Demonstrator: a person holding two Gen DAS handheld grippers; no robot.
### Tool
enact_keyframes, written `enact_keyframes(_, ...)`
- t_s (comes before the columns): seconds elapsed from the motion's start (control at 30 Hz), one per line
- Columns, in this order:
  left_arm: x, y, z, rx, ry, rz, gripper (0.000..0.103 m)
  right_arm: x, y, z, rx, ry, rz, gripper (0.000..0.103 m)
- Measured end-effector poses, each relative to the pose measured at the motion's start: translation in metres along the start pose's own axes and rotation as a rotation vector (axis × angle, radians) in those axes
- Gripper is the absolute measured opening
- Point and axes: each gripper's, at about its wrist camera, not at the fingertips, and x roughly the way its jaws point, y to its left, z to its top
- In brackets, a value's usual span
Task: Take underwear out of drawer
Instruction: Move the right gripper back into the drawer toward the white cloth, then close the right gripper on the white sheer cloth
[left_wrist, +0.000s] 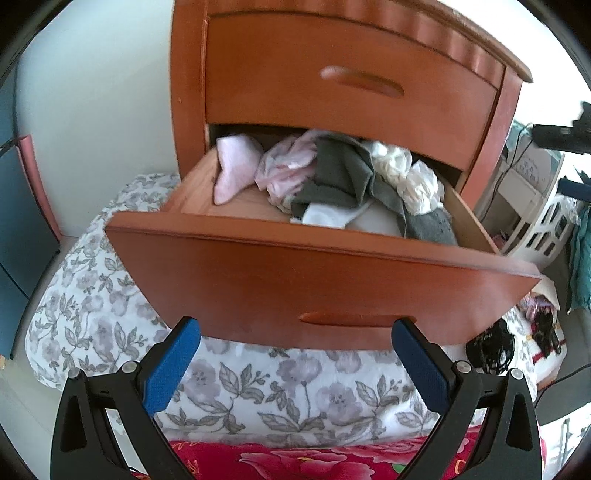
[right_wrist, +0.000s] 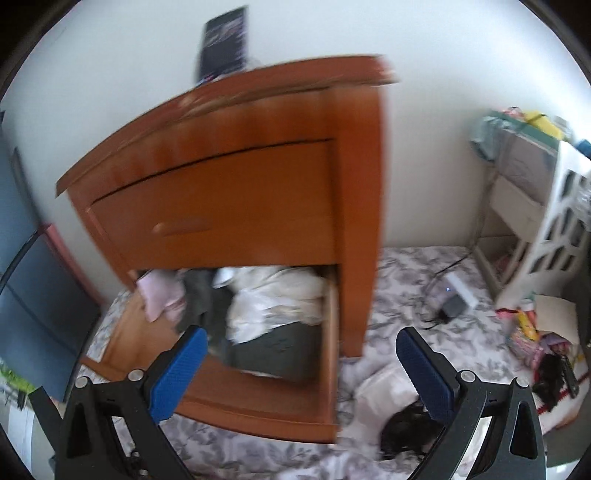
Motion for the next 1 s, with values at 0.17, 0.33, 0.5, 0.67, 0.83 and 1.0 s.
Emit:
enact_keyframes(0.17,-0.006,0.004,0.000,-0.020,-0.028,-0.011,0.103,0.029,0.034,-0.002,-0.039,0.077,0.016,0.103)
enact_keyframes(0.33,-0.008,0.006,0.000,-0.026,-0.040,-0.014,0.103,0.058,0.052,-0.008,-0.065,0.146,0.006,0.088)
enact_keyframes(0.5,-0.013,0.003,-0.001,-0.013,-0.065,-0.013,0.103,0.087,0.061,-0.008,-0.052,0.210,-0.014,0.080)
enact_keyframes(0.67,-0.012,0.005,0.000,-0.019,-0.060,-0.026,0.103,0.111,0.062,-0.008,-0.033,0.258,-0.035,0.070)
enact_keyframes(0.83,-0.010,0.007,0.000,-0.031,-0.054,-0.040,0.103,0.131,0.065,-0.006,-0.031,0.290,-0.039,0.061)
enact_keyframes(1.0,-0.009,0.007,0.000,-0.035,-0.050,-0.047,0.103,0.149,0.066,-0.006,-0.024,0.314,-0.056,0.054)
